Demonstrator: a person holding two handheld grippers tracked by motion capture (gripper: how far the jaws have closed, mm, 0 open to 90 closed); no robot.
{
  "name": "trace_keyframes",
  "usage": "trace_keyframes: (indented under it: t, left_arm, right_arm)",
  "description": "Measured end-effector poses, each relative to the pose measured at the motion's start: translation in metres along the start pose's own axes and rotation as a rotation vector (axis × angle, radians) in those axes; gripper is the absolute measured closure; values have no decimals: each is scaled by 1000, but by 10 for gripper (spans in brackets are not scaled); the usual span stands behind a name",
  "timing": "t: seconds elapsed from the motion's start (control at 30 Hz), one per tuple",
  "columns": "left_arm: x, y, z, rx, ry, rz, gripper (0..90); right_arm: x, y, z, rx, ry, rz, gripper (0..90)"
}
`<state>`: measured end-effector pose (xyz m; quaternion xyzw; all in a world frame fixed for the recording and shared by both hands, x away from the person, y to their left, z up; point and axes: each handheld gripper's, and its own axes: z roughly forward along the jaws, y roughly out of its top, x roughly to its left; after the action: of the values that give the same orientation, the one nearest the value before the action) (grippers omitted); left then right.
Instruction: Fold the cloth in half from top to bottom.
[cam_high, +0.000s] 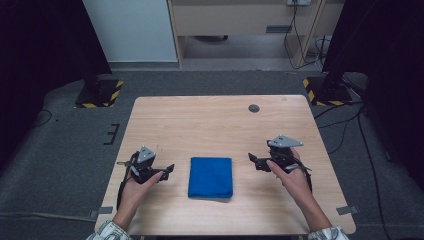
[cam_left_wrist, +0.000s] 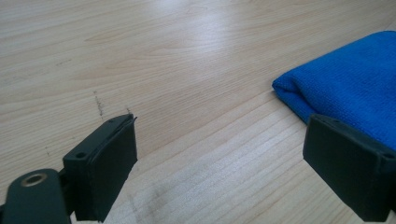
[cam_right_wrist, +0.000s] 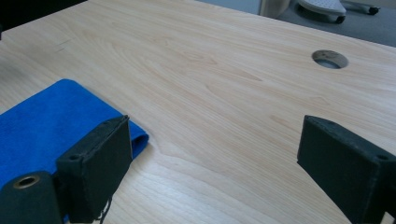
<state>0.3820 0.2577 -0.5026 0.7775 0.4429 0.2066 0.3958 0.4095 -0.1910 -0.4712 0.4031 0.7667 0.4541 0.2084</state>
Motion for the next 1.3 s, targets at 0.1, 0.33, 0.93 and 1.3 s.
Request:
trace_keyframes:
  t: [0.1,0.33,0.93,1.3]
  left_arm:
    - [0,0,0,-6,2,-2,94]
    - [1,-1,1,2,4,2,94]
    - [1,-6,9,62,4,30,92]
    - [7,-11,23,120,29,44,92]
  right_arm:
    - [-6,-1,-3,-7,-13,8,103]
    - [-32,-13,-12,11,-74,49,104]
    - [-56,-35,-8,113,-125,97,111]
    - [-74,-52,2,234,-137,139,108]
